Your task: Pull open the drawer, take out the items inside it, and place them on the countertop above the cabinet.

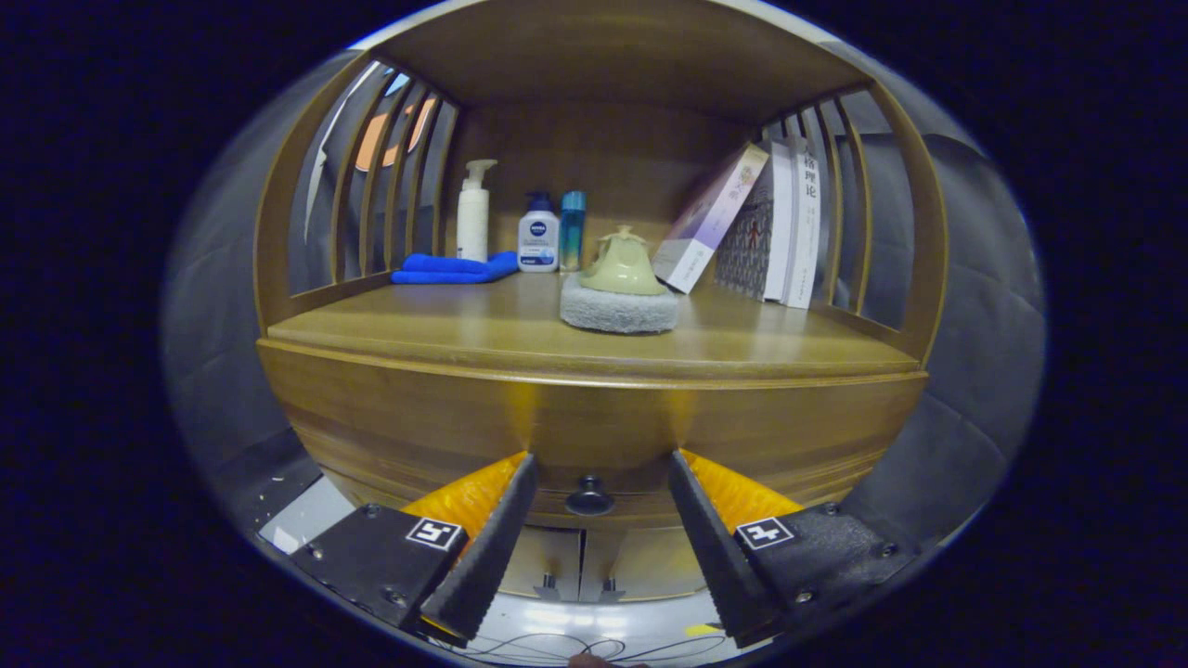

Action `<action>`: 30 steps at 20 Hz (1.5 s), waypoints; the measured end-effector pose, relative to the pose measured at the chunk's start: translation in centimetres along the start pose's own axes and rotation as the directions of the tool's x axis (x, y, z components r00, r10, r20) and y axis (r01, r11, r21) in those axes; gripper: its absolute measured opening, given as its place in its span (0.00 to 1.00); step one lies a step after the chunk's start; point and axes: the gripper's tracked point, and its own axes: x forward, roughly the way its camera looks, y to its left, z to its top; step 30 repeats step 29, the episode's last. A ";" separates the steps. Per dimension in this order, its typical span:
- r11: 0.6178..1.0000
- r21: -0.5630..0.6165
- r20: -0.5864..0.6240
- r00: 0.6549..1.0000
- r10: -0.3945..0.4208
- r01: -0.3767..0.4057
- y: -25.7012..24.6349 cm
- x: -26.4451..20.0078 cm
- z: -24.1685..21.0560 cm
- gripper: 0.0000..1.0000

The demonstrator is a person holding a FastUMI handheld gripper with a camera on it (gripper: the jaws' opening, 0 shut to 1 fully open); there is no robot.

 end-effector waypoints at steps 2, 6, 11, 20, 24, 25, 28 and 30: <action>1.000 0.005 0.020 1.000 -0.006 0.006 -1.1 -0.7 1.0 0.95; 0.999 0.034 0.038 0.999 0.001 -0.002 -3.0 -3.0 3.2 0.96; 0.999 0.036 0.078 0.997 0.012 -0.015 -5.0 -7.7 6.0 0.96; 0.997 -0.009 0.278 0.957 0.076 -0.077 -6.8 -21.9 17.0 0.96; 0.989 0.015 0.342 0.931 0.130 -0.144 -6.7 -27.8 20.5 0.96; 0.986 0.021 0.360 0.921 0.146 -0.164 -6.7 -29.1 21.2 0.96; 0.982 0.017 0.414 0.895 0.166 -0.190 -7.1 -32.0 23.0 0.95; 0.981 0.016 0.433 0.886 0.167 -0.192 -7.4 -32.9 23.6 0.96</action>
